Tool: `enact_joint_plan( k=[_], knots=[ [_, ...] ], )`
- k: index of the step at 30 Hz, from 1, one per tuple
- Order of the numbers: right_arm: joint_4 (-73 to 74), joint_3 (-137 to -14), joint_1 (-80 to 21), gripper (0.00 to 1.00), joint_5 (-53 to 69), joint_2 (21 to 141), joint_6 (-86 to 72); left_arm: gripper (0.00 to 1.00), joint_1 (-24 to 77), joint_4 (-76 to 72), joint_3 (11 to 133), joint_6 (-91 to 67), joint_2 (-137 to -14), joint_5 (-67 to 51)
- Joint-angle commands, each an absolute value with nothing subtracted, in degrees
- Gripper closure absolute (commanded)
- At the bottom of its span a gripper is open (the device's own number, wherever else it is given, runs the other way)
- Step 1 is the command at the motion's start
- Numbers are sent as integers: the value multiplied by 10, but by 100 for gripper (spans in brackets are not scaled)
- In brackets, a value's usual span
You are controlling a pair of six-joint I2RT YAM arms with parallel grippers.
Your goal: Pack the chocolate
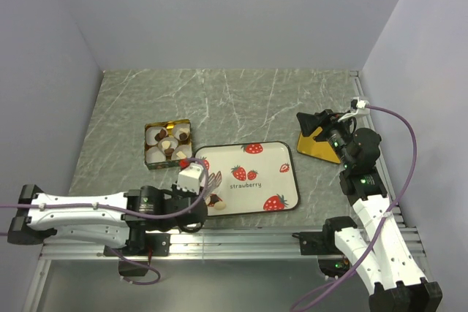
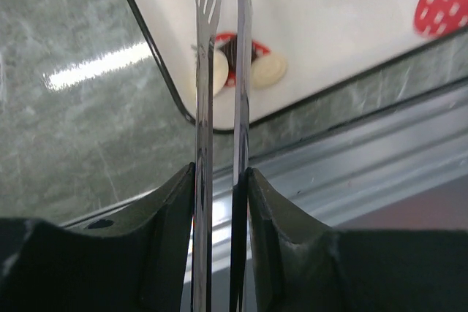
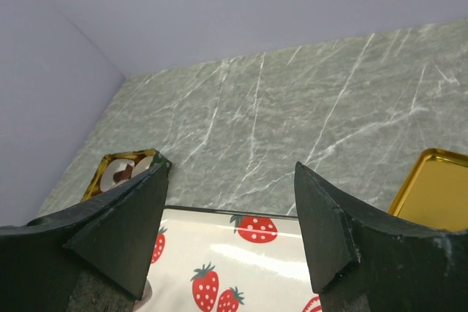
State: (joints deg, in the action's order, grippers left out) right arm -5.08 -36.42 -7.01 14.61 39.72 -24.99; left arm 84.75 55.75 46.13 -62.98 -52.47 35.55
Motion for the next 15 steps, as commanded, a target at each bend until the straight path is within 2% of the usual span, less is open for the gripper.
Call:
enact_joint_plan(
  k=[1, 15],
  knots=[
    [-69, -388, -75, 24, 142, 396, -241, 61, 893, 608, 486, -692, -547, 358],
    [-68, -388, -75, 24, 144, 396, -241, 61, 998, 701, 545, -793, -584, 388]
  ],
)
